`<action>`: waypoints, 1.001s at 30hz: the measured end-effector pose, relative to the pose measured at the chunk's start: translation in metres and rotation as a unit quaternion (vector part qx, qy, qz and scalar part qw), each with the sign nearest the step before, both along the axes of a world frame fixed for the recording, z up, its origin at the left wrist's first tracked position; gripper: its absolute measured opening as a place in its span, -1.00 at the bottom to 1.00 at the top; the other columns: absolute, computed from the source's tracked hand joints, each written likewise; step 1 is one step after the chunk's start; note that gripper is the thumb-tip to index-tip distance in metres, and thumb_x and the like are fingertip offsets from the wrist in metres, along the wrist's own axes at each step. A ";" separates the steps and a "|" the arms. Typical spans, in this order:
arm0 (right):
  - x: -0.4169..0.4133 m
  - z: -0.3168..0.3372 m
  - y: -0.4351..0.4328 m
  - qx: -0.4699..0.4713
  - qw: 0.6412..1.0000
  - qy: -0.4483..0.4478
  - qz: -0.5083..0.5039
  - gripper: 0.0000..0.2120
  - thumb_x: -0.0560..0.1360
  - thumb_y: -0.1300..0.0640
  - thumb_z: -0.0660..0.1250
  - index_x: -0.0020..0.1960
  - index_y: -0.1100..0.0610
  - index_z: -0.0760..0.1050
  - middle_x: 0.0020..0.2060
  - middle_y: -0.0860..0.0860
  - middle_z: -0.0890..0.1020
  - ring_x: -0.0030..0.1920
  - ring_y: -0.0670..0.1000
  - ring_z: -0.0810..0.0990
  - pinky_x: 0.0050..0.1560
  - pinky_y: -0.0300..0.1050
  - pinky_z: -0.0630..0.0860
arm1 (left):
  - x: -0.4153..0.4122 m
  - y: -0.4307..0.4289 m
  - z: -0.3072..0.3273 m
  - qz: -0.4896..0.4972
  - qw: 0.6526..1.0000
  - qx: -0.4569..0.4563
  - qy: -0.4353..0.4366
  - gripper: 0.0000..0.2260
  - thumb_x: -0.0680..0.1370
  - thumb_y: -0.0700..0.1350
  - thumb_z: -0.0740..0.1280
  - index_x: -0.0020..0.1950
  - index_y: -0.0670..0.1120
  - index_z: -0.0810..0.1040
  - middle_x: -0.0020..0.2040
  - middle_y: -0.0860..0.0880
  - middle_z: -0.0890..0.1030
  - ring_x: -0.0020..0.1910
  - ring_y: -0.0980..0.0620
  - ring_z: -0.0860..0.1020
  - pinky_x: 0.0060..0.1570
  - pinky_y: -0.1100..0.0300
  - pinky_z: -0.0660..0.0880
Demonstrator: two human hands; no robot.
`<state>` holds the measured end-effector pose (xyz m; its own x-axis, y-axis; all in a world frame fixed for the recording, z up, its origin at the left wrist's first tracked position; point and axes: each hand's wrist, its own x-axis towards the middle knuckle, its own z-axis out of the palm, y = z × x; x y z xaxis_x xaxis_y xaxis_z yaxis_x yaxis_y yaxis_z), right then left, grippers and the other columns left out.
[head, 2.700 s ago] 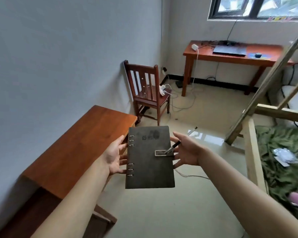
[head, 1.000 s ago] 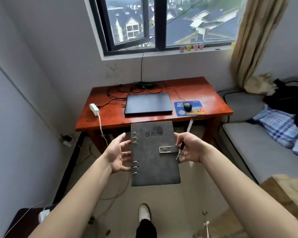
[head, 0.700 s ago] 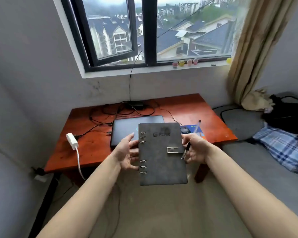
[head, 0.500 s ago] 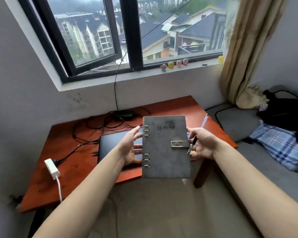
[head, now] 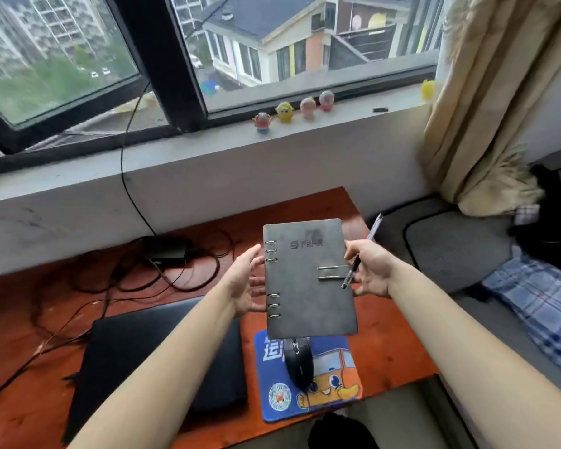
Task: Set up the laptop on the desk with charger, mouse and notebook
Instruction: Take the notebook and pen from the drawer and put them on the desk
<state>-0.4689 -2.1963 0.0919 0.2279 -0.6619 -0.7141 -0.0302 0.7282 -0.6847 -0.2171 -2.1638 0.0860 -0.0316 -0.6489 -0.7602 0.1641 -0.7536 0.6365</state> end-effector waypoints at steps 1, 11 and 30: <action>-0.005 -0.005 -0.020 0.001 1.000 0.007 0.000 -0.65 0.44 0.22 0.08 0.13 -0.04 0.46 0.06 0.05 0.47 0.08 0.10 0.42 0.05 0.05 0.43 | -0.007 -0.015 -0.006 0.007 1.000 0.002 -0.004 -0.53 0.55 0.33 0.17 0.36 0.13 0.45 0.12 -0.13 0.56 0.07 -0.08 0.59 -0.02 -0.12 0.53; -0.029 -0.085 -0.112 0.070 0.994 0.080 0.037 -0.71 0.43 0.21 0.12 0.09 -0.05 0.39 0.07 0.07 0.30 0.06 0.13 0.20 0.06 0.11 0.16 | -0.055 -0.081 -0.082 0.074 0.994 0.077 -0.006 -0.55 0.55 0.32 0.18 0.35 0.15 0.47 0.14 -0.14 0.57 0.09 -0.10 0.56 0.20 -0.20 0.45; -0.032 -0.146 -0.128 0.040 0.995 0.082 -0.038 -0.32 0.51 0.24 0.15 0.62 -0.02 0.22 0.54 -0.06 0.34 0.52 0.03 0.31 0.54 0.11 0.21 | -0.077 -0.105 -0.127 0.041 0.999 0.030 0.002 -0.72 0.61 0.34 0.04 -0.03 0.24 0.44 0.00 0.15 0.59 0.06 0.18 0.52 0.23 -0.04 0.32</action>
<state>-0.5010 -2.3247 -0.0542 0.0559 -0.6122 -0.7887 -0.0791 0.7848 -0.6147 -0.2943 -2.2683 -0.0410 0.0167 -0.6029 -0.7977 0.2301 -0.7741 0.5898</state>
